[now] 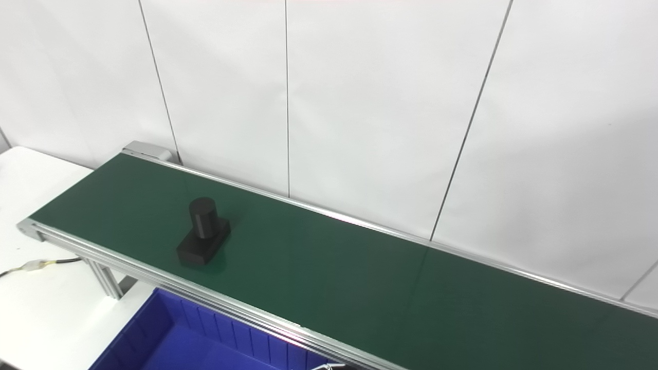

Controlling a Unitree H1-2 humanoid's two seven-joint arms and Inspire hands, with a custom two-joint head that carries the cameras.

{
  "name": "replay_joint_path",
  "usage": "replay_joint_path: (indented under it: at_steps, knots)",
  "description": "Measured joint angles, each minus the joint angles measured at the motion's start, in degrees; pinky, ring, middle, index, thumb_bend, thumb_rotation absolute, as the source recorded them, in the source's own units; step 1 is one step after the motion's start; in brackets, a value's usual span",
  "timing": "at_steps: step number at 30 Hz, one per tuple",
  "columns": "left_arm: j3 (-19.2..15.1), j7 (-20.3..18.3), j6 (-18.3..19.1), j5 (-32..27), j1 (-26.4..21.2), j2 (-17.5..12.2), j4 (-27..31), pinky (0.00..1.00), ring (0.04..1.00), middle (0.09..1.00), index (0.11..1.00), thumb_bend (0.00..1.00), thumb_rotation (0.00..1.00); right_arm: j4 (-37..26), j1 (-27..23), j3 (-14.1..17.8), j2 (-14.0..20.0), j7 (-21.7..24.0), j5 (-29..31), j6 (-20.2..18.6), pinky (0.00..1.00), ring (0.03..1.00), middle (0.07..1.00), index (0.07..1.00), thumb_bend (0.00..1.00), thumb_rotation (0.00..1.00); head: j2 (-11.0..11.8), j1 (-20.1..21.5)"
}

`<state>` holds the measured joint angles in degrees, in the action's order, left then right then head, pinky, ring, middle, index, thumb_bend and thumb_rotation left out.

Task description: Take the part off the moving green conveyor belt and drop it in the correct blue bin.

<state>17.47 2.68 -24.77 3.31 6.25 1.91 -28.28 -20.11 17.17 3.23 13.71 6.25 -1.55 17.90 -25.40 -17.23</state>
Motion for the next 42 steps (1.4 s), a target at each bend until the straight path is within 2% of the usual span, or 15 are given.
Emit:
replay_joint_path:
  at_steps: [8,12,17,20,21,24,30,34,37,42]
  knots:
    - [0.0,0.01,0.0,0.01,0.05,0.01,0.68,0.64,0.709,0.752,0.773,0.85,0.6,-4.96,-3.38,-0.2,0.56,1.23,-0.63,-6.17,0.55,0.656,0.714,0.746,0.58,0.71,0.0,0.0]
    - [-0.02,0.05,0.0,0.03,0.03,0.01,0.66,0.64,0.708,0.749,0.769,0.86,0.61,-6.84,-6.66,-0.81,0.89,2.18,-2.3,-9.46,0.55,0.655,0.719,0.75,0.59,0.74,-0.44,1.67]
    - [-0.17,0.02,0.0,-0.02,0.03,-0.05,0.68,0.64,0.715,0.755,0.773,0.86,0.62,-6.74,-11.43,-2.89,0.88,3.12,-7.54,-10.34,0.53,0.654,0.728,0.774,0.55,0.77,-0.7,4.05]
    - [-0.2,0.0,0.0,-0.03,0.04,-0.14,0.71,0.63,0.712,0.753,0.776,0.84,0.62,-6.74,-13.19,-3.87,0.78,3.54,-9.79,-11.54,0.54,0.662,0.73,0.77,0.57,0.76,-0.7,5.36]
    - [-0.26,-0.02,0.0,-0.04,0.04,-0.23,0.73,0.63,0.712,0.753,0.778,0.84,0.63,-6.7,-13.91,-4.29,0.49,3.68,-10.27,-13.15,0.56,0.673,0.731,0.773,0.56,0.72,-0.79,6.15]
    - [-0.41,-0.16,0.0,-0.31,0.03,-0.4,0.89,0.63,0.718,0.757,0.783,0.84,0.63,-6.41,-15.82,-5.58,-0.83,3.97,-10.45,-16.33,0.56,0.675,0.732,0.777,0.54,0.66,-0.88,6.77]
    - [-0.94,-1.44,0.0,-1.2,0.06,-0.5,1.36,0.65,0.734,0.768,0.791,0.86,0.65,-5.67,-18.69,-8.1,-2.53,4.84,-10.43,-19.12,0.61,0.722,0.752,0.795,0.49,0.55,-0.97,8.79]
    - [-1.58,-1.81,0.0,-1.25,0.09,-0.69,1.44,0.65,0.733,0.769,0.791,0.86,0.65,-4.55,-19.46,-9.48,-3.47,4.86,-11.33,-19.94,0.62,0.73,0.757,0.8,0.48,0.51,-1.06,9.85]
    - [-1.93,-2.13,0.0,-1.26,0.16,-0.87,1.47,0.65,0.733,0.772,0.798,0.83,0.66,-3.32,-19.71,-10.49,-4.14,4.74,-12.6,-20.06,0.67,0.742,0.766,0.808,0.49,0.43,-1.06,11.6]
    - [-2.6,-3.27,0.0,-1.27,0.28,-1.4,1.6,0.66,0.745,0.781,0.806,0.83,0.69,0.2,-20.52,-12.22,-5.9,4.63,-13.84,-20.15,0.69,0.764,0.787,0.826,0.5,0.4,-1.14,12.92]
